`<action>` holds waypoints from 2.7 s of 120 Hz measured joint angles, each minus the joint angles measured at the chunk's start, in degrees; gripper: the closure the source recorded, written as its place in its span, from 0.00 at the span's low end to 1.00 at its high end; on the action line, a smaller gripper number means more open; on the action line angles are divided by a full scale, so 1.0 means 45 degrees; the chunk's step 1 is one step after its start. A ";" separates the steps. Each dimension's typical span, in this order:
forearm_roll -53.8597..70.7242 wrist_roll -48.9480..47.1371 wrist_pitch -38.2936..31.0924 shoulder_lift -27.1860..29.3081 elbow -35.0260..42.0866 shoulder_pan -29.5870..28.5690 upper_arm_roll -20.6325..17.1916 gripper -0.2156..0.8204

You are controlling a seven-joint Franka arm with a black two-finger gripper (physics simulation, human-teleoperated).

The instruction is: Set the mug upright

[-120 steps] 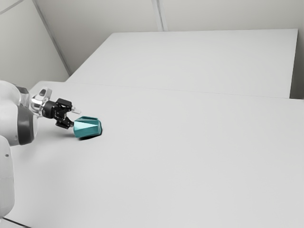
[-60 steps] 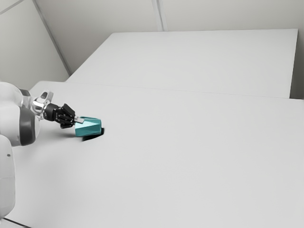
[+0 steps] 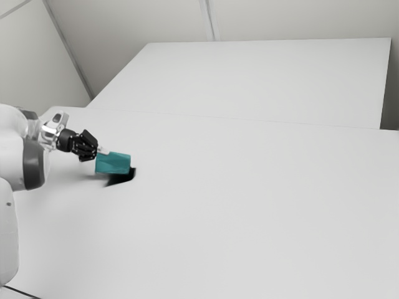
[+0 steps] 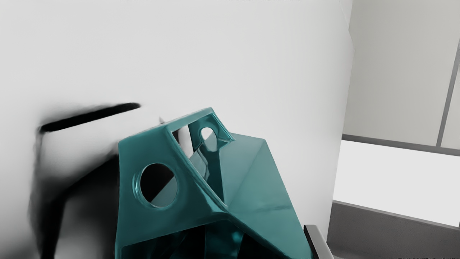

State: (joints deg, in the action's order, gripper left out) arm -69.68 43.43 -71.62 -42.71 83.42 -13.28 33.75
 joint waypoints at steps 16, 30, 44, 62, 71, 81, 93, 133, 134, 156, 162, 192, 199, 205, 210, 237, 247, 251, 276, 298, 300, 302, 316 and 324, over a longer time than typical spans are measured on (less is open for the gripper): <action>0.0007 -0.0113 0.0001 0.0447 -0.0036 0.0174 -0.0002 0.96; 0.0267 -0.0291 -0.0010 0.0928 -0.0039 0.0442 0.0016 0.97; 0.1229 -0.0570 -0.0361 0.1558 -0.0039 0.0810 0.0012 0.97; 0.2709 -0.0964 -0.1301 0.2211 -0.0052 0.1238 -0.0009 0.97; 0.3464 -0.1155 -0.1873 0.2341 -0.0123 0.1383 -0.0052 0.97; 0.4214 -0.1347 -0.2451 0.2385 -0.0250 0.1555 -0.0107 0.97; 0.5170 -0.1612 -0.3058 0.2386 -0.0583 0.1649 -0.0361 0.97; 1.0045 -0.2941 -0.5344 0.2787 -0.1319 0.1912 -0.2326 0.97; 1.0160 -0.2974 -0.5420 0.2793 -0.1285 0.1922 -0.2348 0.97; 1.2332 -0.3701 -0.6866 0.2940 -0.0731 0.2212 -0.2915 0.97; 1.2658 -0.3901 -0.7148 0.3069 -0.0499 0.2371 -0.2960 0.97; 1.4038 -0.4900 -0.8449 0.4033 0.1322 0.3120 -0.3085 0.97; 1.4275 -0.5125 -0.8692 0.4186 0.1598 0.3206 -0.3094 0.97; 1.4406 -0.5303 -0.8855 0.4204 0.1684 0.3233 -0.3100 0.97; 1.4489 -0.5445 -0.8969 0.4164 0.1715 0.3272 -0.3102 0.97; 1.5487 -0.6367 -0.9405 0.3730 0.1647 0.3417 -0.3502 0.97; 1.5609 -0.6647 -0.9584 0.3560 0.1664 0.3436 -0.3513 0.97; 1.5638 -0.6749 -0.9644 0.3519 0.1671 0.3440 -0.3514 0.97; 1.5760 -0.7272 -0.9928 0.3339 0.1657 0.3454 -0.3516 0.97; 1.5790 -0.7603 -1.0127 0.3136 0.1648 0.3445 -0.3518 0.97; 1.5791 -0.7628 -1.0138 0.3127 0.1647 0.3446 -0.3520 0.97; 1.5793 -0.7653 -1.0149 0.3120 0.1646 0.3446 -0.3524 0.97; 1.5758 -0.7781 -1.0192 0.3102 0.1643 0.3459 -0.3534 0.84; 1.5725 -0.7821 -1.0204 0.3097 0.1643 0.3446 -0.3535 0.69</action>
State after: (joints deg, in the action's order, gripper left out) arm 1.08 8.23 -117.54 -28.77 90.81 2.23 17.84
